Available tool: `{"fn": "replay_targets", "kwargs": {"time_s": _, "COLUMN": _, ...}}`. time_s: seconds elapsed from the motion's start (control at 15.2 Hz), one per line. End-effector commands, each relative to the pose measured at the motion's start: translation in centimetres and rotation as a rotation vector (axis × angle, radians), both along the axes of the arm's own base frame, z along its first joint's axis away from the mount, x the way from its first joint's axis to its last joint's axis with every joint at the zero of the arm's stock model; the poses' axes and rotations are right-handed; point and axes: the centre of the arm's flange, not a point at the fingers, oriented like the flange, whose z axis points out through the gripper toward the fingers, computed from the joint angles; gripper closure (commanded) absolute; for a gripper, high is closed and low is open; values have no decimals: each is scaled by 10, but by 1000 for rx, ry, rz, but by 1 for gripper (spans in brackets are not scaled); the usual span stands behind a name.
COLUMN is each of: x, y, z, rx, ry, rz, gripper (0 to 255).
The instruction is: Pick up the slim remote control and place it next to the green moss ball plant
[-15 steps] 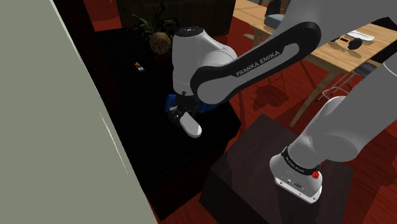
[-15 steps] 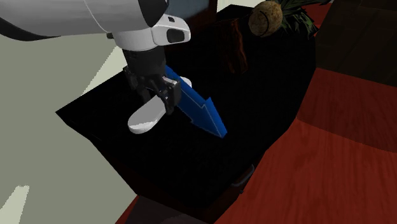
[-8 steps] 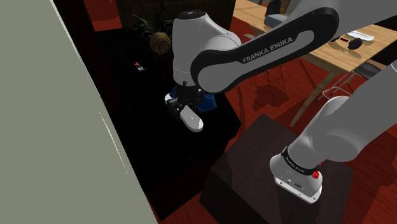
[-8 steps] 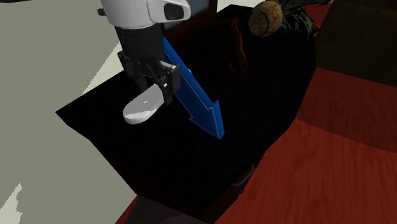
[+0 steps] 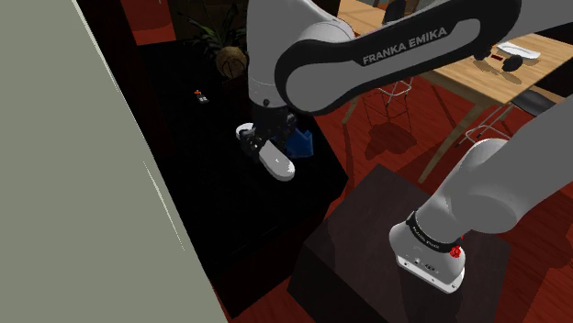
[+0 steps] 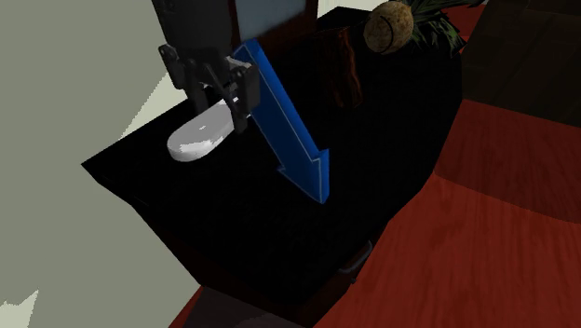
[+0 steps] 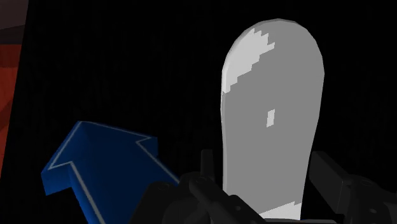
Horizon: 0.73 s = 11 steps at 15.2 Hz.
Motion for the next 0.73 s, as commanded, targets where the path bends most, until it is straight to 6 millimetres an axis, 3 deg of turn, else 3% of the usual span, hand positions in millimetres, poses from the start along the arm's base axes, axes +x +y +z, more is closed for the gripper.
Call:
{"fn": "replay_targets", "kwargs": {"time_s": 0.0, "x": 0, "y": -1, "z": 13, "rx": 0, "ry": 0, "rz": 0, "gripper": 255}}
{"fn": "replay_targets", "kwargs": {"time_s": 0.66, "x": 0, "y": -1, "z": 66, "rx": 0, "ry": 0, "rz": 0, "gripper": 255}}
